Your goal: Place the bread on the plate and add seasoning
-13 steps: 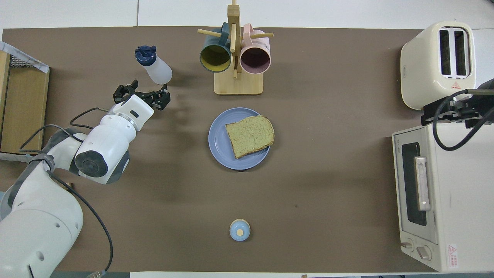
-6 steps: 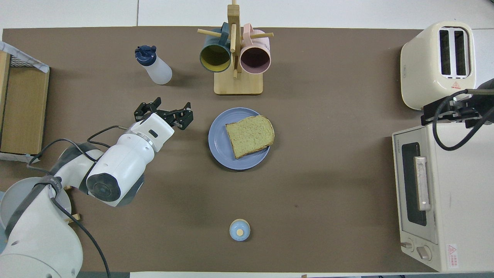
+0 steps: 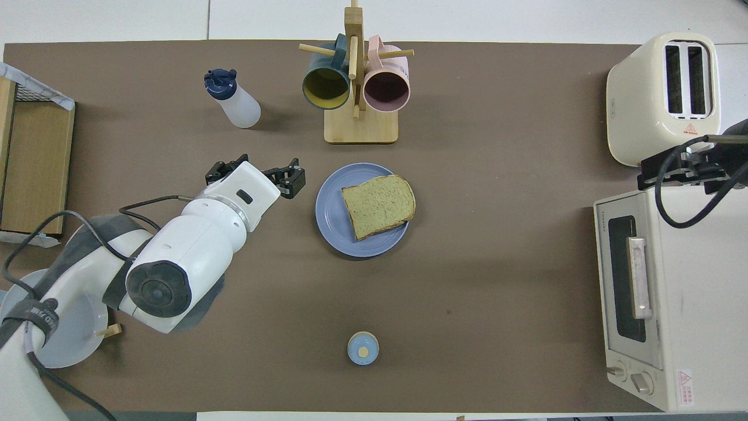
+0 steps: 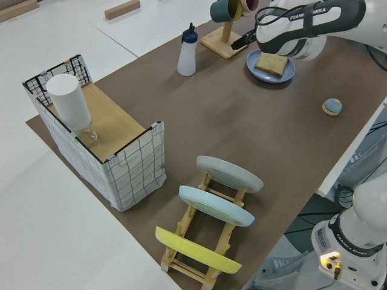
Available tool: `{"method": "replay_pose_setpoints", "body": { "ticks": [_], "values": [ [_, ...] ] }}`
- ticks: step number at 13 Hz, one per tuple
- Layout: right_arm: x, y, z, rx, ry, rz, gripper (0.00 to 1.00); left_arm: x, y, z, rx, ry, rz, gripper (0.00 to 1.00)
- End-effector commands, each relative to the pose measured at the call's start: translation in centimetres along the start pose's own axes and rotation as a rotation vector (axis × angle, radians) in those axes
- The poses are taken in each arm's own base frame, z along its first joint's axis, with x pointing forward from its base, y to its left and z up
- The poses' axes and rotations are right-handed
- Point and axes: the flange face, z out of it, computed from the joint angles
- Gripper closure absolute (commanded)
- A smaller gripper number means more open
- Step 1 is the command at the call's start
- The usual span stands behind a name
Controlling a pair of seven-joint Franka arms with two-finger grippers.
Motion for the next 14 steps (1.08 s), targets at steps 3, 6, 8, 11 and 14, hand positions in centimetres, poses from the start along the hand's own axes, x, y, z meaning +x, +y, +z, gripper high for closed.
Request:
{"method": "replay_pose_setpoints", "body": {
  "ticks": [3,6,8,11,14],
  "values": [
    [-0.6,0.4,0.0,0.0,0.0,-0.013,0.0,5.2,0.5,-5.6,0.09,-0.106,-0.084,0.0],
    [-0.6,0.4,0.0,-0.001,0.0,-0.013,0.0,9.0,0.0,-8.9,0.069,-0.181,-0.104,0.0],
    [-0.6,0.4,0.0,-0.001,-0.001,-0.013,0.0,11.5,-2.0,-11.4,0.026,-0.26,-0.059,0.0],
    [-0.6,0.4,0.0,-0.001,0.0,-0.013,0.0,13.5,-7.6,-13.8,0.024,-0.355,-0.012,0.0],
    [-0.6,0.4,0.0,-0.001,0.0,-0.013,0.0,13.5,-12.3,-15.3,0.04,-0.472,0.081,0.0]
  ]
}}
